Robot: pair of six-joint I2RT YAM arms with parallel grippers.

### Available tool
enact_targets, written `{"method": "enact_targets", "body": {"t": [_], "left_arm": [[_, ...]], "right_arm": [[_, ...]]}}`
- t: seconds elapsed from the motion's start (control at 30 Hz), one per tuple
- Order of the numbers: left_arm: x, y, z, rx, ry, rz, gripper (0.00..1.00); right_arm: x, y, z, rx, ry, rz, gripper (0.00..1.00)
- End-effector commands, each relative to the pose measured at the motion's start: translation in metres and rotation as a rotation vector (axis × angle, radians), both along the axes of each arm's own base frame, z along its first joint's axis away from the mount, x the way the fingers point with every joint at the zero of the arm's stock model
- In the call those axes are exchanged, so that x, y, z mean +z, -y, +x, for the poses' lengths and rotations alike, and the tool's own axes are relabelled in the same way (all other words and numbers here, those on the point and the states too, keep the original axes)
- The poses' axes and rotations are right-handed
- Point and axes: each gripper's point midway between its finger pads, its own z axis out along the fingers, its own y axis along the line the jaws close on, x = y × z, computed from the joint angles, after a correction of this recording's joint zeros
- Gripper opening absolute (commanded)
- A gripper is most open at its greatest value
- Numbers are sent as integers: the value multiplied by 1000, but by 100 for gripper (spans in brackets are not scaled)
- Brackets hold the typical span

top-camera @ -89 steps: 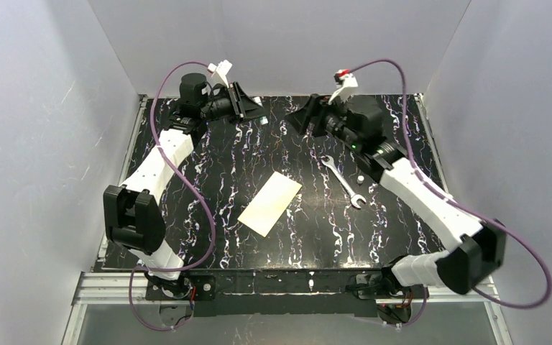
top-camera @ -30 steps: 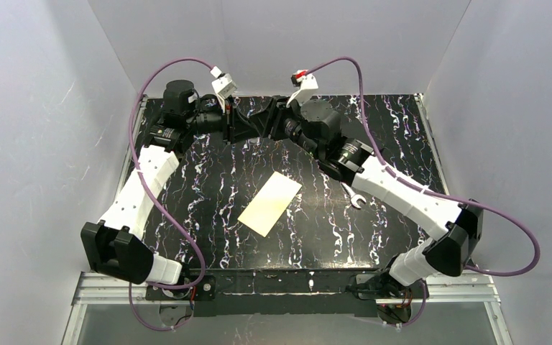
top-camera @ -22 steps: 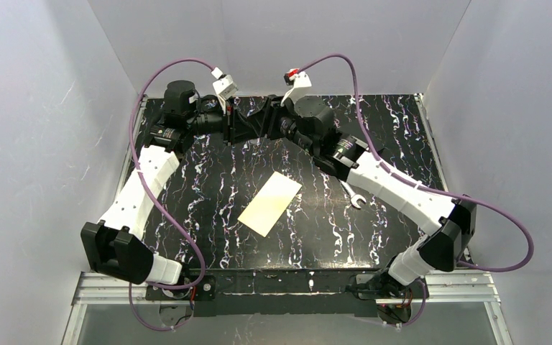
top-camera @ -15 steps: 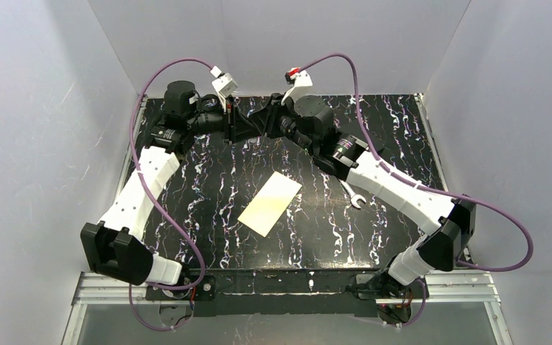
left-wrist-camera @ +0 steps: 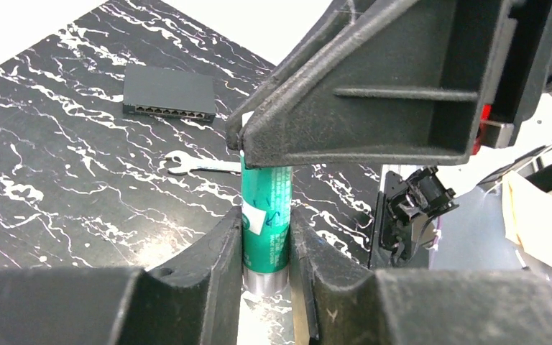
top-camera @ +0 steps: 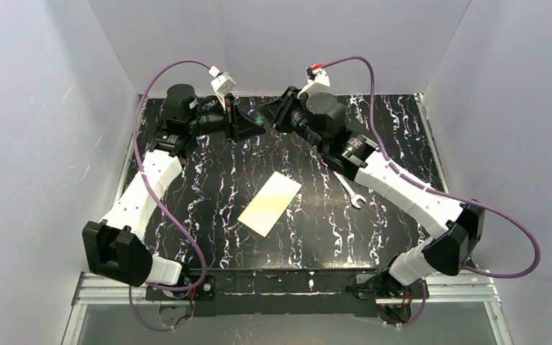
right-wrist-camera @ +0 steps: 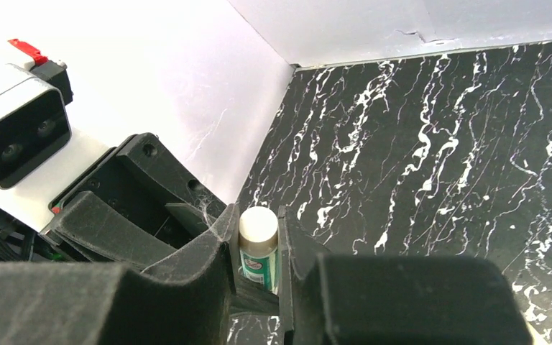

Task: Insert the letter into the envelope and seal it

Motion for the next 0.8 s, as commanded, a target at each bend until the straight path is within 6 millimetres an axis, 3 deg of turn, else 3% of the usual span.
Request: {"method": "enact_targets", "body": {"t": [0.0,0.07,0.1,0.17,0.2,0.23,0.3,0.37,0.43,0.53,0.63,0.7,0.77], "left_arm": [[0,1,-2,-19,3,-14,11],[0,1,-2,-20,5,-14,0],[0,0,-1,-16,7,-13,0],[-1,0,1,0,9,-4,0],[-4,-2,4,13,16,9,0],[-7,-4,6,31,17,26,0],[-23,-10,10,67,4,83,0],[-41,-18,14,117,-27,152,0],[-58,-26,20,175,-63,204,0],[-72,-32,22,222,-98,237,0],[-72,-29,24,218,-110,217,0],[-70,-27,24,207,-117,203,0],[-66,-25,23,199,-110,192,0]], "right_arm": [[44,16,-5,-8,42,154,18],[42,16,-5,-1,33,160,23],[41,16,-5,5,31,159,33],[36,17,-5,2,20,144,67],[34,20,-5,-5,18,128,79],[28,24,-4,-12,8,95,88],[20,37,-1,-42,-8,33,96],[10,56,3,-92,-36,-19,97],[-13,83,11,-185,-81,-131,97],[-71,148,24,-395,-230,-360,92],[-136,217,27,-571,-399,-586,89],[-174,254,25,-620,-524,-668,83],[-203,278,21,-643,-620,-704,78]]}}
